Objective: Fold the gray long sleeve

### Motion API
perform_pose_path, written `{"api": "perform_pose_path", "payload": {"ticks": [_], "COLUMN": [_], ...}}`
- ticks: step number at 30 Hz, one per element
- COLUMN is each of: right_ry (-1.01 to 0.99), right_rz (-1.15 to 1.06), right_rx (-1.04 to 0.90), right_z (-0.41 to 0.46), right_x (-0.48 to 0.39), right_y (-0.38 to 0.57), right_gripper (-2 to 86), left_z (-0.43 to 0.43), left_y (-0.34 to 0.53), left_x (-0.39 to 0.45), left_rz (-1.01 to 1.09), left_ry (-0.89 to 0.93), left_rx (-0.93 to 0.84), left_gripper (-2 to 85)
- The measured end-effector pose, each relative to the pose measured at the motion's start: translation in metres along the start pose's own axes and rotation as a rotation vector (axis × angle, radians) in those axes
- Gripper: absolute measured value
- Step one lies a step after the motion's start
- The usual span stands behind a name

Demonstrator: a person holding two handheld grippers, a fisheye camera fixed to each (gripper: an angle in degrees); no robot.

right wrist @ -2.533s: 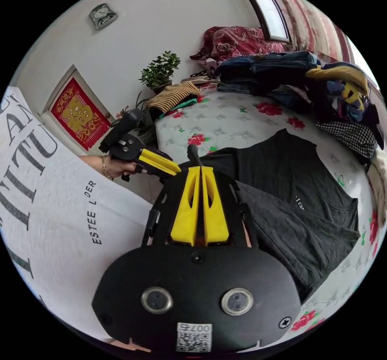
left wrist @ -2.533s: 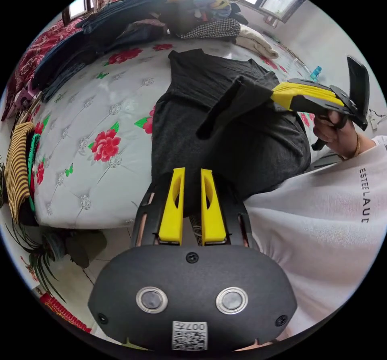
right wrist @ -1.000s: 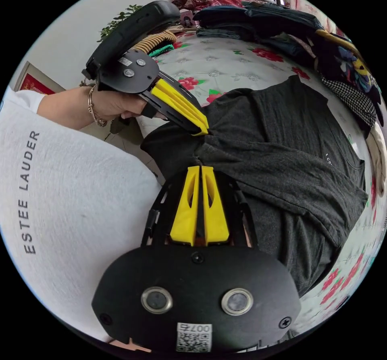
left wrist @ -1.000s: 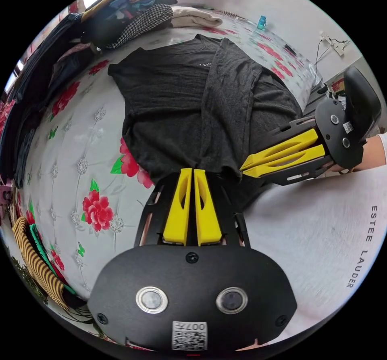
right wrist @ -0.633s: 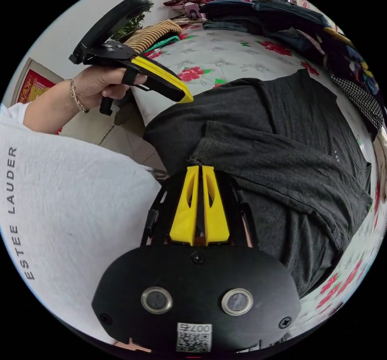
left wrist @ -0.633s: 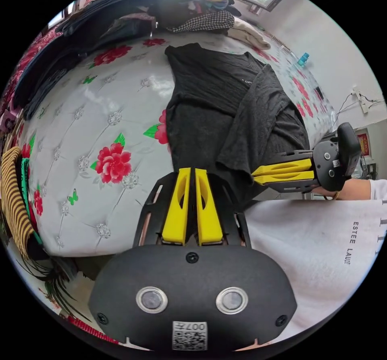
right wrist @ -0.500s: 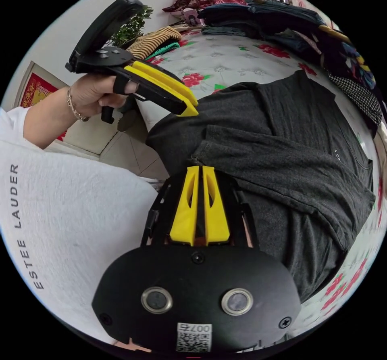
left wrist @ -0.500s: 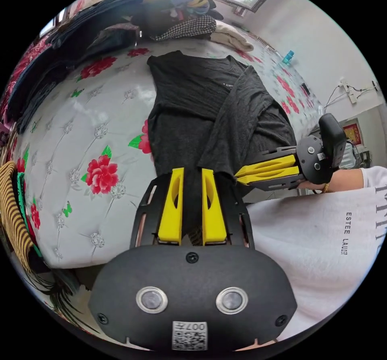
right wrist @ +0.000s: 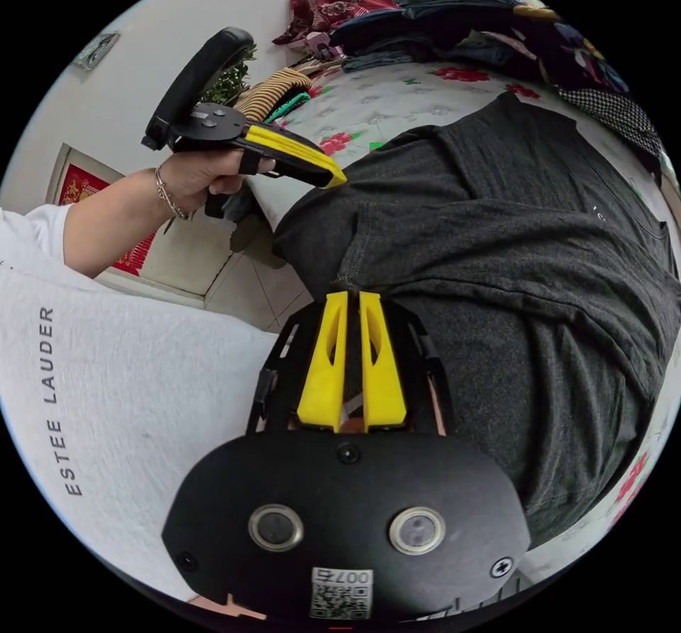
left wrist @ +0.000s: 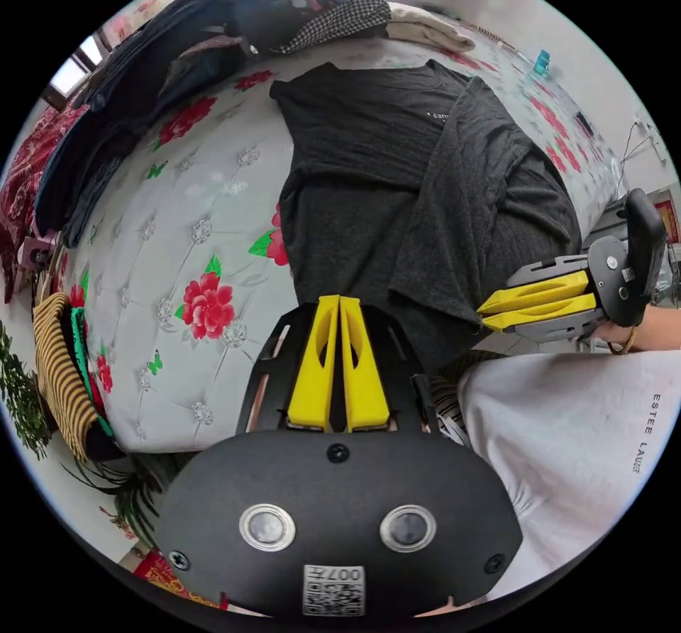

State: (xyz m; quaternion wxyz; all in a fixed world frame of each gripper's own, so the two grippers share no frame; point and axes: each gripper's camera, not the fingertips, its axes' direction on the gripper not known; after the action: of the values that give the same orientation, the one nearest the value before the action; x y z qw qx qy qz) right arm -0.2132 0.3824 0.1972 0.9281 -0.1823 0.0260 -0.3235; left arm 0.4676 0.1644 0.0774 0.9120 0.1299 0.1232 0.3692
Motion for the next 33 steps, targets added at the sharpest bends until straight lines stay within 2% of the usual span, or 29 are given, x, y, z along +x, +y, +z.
{"api": "perform_pose_path", "payload": {"ticks": [3,5,7,9,10,12,15,18,21,24,27,30,33], "right_ry": [-0.040,0.032,0.084,0.109,0.123,0.132,0.065,0.045,0.078,0.159,0.195,0.179,0.143], "right_rz": [-0.027,-0.030,-0.016,-0.025,-0.029,-0.035,0.037,0.132,0.378,0.658,0.796,0.788,0.712], "right_rx": [0.021,0.036,0.065,0.044,-0.028,0.012,-0.014,0.111,0.188,0.149,0.126,0.135,0.111], "right_z": [-0.001,-0.001,-0.004,0.001,0.011,0.010,-0.003,-0.045,-0.089,-0.106,-0.104,-0.089,-0.069], "right_x": [-0.002,-0.003,0.000,0.003,0.007,0.010,0.023,0.039,0.073,0.108,0.130,0.156,0.177], "right_y": [0.000,-0.002,-0.002,-0.002,-0.003,0.004,0.017,0.073,0.166,0.266,0.323,0.326,0.308], "right_gripper": [0.4,0.5,0.6,0.6,0.6,0.5,0.8,2.2,3.9,5.4,7.0,7.9,7.8], "left_z": [-0.006,0.003,0.021,0.020,0.022,0.018,-0.002,-0.018,-0.027,-0.017,0.006,0.038,0.076], "left_y": [0.002,-0.009,-0.020,-0.023,-0.026,-0.023,-0.003,0.037,0.101,0.168,0.192,0.172,0.140], "left_x": [0.024,0.045,0.065,0.067,0.061,0.052,0.035,0.016,-0.011,-0.038,-0.042,-0.034,-0.027], "left_rz": [0.062,0.116,0.162,0.166,0.130,0.090,0.018,-0.067,-0.204,-0.338,-0.307,-0.206,-0.126], "left_ry": [0.109,0.049,-0.102,-0.128,-0.166,-0.145,-0.056,-0.066,-0.033,0.032,0.064,0.097,0.110], "left_rx": [0.051,-0.006,-0.091,-0.074,-0.114,-0.110,-0.018,0.005,0.021,-0.010,-0.081,-0.147,-0.302], "left_gripper": [7.2,7.0,3.5,1.1,0.3,0.1,1.2,5.4,7.3,13.0,16.4,17.2,16.8]}}
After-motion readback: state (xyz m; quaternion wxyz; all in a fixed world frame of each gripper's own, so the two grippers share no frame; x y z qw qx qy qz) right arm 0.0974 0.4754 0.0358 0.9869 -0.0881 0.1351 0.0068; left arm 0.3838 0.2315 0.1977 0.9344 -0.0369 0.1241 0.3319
